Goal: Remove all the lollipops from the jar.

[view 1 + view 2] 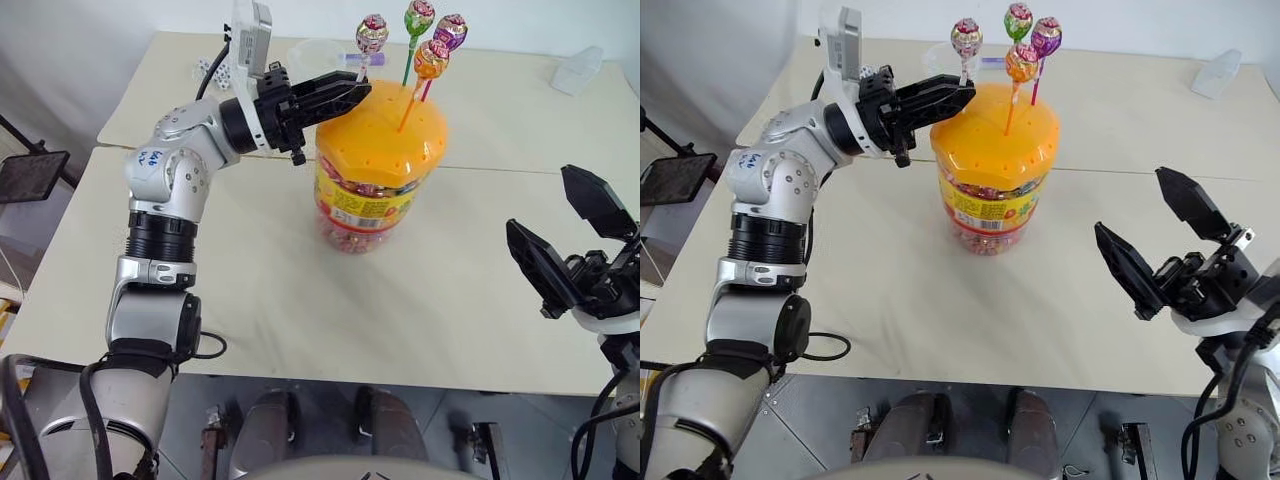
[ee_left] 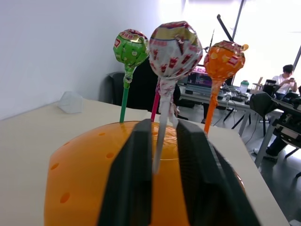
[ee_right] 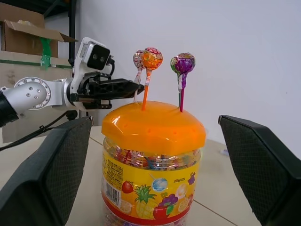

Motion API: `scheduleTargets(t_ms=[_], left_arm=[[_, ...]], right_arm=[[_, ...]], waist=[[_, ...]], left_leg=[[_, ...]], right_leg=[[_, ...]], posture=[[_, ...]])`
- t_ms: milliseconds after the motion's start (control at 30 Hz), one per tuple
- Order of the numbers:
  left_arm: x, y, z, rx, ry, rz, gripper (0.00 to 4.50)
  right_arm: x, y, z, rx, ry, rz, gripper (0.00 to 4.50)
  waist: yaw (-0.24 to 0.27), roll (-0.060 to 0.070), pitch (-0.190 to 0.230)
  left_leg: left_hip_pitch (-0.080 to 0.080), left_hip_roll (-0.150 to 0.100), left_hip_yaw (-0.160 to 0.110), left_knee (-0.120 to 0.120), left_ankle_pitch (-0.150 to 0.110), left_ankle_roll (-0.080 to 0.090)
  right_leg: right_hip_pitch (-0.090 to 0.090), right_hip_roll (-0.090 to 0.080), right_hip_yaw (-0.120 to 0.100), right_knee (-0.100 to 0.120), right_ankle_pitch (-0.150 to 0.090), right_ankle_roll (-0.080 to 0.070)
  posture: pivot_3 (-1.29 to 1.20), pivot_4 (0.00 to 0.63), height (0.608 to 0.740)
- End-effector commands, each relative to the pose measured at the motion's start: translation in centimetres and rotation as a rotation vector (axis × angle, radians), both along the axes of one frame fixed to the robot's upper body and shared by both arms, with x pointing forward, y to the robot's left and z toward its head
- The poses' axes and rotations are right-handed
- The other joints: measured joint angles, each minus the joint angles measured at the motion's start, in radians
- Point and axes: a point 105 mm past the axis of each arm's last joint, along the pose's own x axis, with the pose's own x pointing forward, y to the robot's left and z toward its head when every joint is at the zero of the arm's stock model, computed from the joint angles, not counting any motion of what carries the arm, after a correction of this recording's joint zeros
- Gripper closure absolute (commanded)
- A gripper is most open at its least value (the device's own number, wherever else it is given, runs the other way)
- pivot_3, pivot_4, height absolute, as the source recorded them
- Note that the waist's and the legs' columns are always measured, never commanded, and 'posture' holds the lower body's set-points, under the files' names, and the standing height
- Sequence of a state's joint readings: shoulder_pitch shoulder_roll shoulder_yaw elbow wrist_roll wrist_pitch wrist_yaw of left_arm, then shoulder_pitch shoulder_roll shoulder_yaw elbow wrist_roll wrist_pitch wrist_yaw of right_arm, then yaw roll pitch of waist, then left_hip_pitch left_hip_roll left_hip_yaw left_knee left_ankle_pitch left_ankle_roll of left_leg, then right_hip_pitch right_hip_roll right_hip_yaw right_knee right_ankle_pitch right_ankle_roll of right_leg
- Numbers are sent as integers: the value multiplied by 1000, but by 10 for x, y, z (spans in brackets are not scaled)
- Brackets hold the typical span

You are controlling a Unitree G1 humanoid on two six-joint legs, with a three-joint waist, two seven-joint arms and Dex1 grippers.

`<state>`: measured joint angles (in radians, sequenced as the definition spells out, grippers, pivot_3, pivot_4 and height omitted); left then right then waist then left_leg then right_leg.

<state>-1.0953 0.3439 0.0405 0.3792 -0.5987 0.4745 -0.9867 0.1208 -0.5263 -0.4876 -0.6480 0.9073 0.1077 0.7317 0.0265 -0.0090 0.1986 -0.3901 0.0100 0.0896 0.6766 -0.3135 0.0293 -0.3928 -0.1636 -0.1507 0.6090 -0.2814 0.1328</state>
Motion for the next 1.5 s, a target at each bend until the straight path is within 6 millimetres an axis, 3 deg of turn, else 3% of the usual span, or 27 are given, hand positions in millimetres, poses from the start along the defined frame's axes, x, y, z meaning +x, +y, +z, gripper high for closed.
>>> scheduleTargets(t_ms=[33,133,200,300,367,400,567,733,833,1067,1233,1300,1500], left_arm=[[-8,11,31,-155,-51,-39,4474],[-12,47,61,-444,8,-80,4474],[-3,75,58,-499,52,22,4474],[9,109,26,-352,88,244,4474],[13,135,-24,-99,180,425,4474],[10,147,-47,23,223,490,4474],[-21,205,-109,339,399,742,4474],[-65,209,-159,544,534,714,4474],[-70,220,-172,588,537,760,3796],[-65,219,-160,526,440,686,1764],[-65,207,-99,220,189,506,284],[-68,203,-74,98,141,443,284],[-72,178,-33,-62,40,274,284]], right_arm=[[-6,11,11,-8,-69,34,0],[-5,20,15,-10,-86,97,0],[-6,37,10,-124,-78,195,0],[-8,58,5,-265,-88,341,0],[-9,63,2,-315,-70,435,0],[-9,64,-1,-341,-54,471,0],[-4,53,-28,-452,50,550,0],[8,42,-37,-477,90,522,0],[14,37,-35,-474,93,489,0],[19,33,-18,-401,77,429,0],[27,40,14,-237,13,372,0],[36,45,29,-159,-8,338,0],[75,78,49,-146,83,281,0]], waist=[[0,0,0],[-4,0,0],[-8,0,0],[-19,1,0],[-27,1,0],[-27,1,0],[-7,-7,3],[2,-6,4],[1,-6,4],[-3,-4,4],[-3,-5,4],[-5,-5,4],[-18,-4,4]], left_leg=[[0,0,0,0,0,0],[0,1,0,0,0,0],[0,2,-2,0,0,0],[3,1,-4,-1,0,0],[6,1,-3,-3,-1,0],[6,1,-3,-4,-1,0],[1,4,-3,0,-2,-1],[1,5,-5,4,-7,2],[2,5,-3,4,-7,2],[3,6,1,3,-8,0],[3,6,3,4,-8,1],[3,7,3,4,-8,1],[3,6,3,4,-8,1]], right_leg=[[0,0,0,0,0,0],[0,0,0,0,0,0],[-1,0,1,1,0,0],[-1,0,3,2,0,0],[0,0,5,3,0,0],[-1,0,5,3,0,0],[-2,0,3,2,0,0],[0,-1,7,0,1,1],[-1,-1,11,0,1,1],[-4,0,14,2,1,1],[-5,0,15,2,1,1],[-5,1,15,3,1,1],[-6,1,16,5,1,1]], posture=[[0,150,740],[0,150,740],[0,150,740],[0,150,740],[0,150,740],[0,150,740],[0,150,740],[0,150,740],[0,150,740],[0,150,740],[0,150,740],[0,150,740],[0,150,740]])
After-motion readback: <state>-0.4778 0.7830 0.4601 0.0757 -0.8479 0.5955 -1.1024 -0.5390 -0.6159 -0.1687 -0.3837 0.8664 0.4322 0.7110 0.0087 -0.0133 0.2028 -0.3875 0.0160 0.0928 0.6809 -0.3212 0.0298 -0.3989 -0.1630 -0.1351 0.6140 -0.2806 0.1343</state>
